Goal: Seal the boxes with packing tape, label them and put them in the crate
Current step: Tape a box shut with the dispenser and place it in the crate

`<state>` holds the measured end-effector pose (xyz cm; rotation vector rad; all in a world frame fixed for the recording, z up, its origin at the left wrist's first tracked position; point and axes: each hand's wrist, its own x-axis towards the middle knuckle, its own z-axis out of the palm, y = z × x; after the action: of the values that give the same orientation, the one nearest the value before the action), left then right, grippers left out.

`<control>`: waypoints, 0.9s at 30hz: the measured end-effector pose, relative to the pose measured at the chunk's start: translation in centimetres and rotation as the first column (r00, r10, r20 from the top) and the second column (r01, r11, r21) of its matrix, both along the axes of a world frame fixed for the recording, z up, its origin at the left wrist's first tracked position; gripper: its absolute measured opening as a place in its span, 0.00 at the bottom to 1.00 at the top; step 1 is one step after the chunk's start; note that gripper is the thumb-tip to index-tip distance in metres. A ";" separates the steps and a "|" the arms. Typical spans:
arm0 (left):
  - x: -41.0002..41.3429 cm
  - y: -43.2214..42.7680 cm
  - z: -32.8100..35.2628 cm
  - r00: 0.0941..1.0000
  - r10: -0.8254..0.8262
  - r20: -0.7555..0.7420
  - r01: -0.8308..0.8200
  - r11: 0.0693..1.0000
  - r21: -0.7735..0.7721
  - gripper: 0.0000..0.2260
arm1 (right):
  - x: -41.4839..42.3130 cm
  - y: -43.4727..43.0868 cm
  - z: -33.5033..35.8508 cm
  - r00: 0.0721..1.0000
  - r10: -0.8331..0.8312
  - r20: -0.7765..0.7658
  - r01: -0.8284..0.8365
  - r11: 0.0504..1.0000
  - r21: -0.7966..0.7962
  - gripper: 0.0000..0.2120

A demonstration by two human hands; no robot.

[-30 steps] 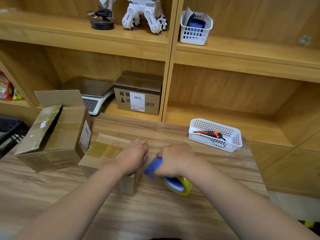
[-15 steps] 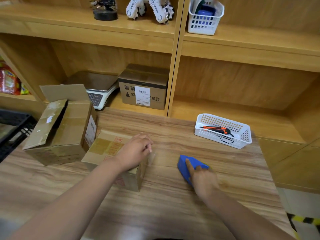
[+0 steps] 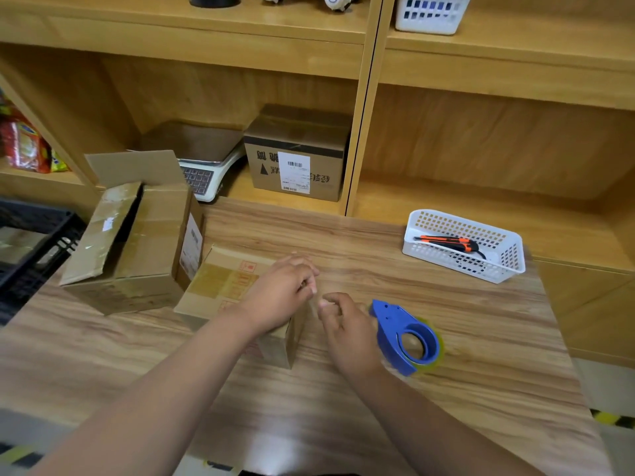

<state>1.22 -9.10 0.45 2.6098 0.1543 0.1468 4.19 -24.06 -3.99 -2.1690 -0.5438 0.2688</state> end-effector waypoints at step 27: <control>-5.6 10.1 0.3 0.977 0.103 -0.188 -0.033 0.940 0.340 0.37 | -2.9 7.0 -1.4 0.808 -0.432 -0.401 0.451 0.891 -0.053 0.06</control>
<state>-4.37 0.99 0.78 2.9590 0.3176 -0.0790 1.28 -17.06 -5.43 -2.0457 0.1954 0.4266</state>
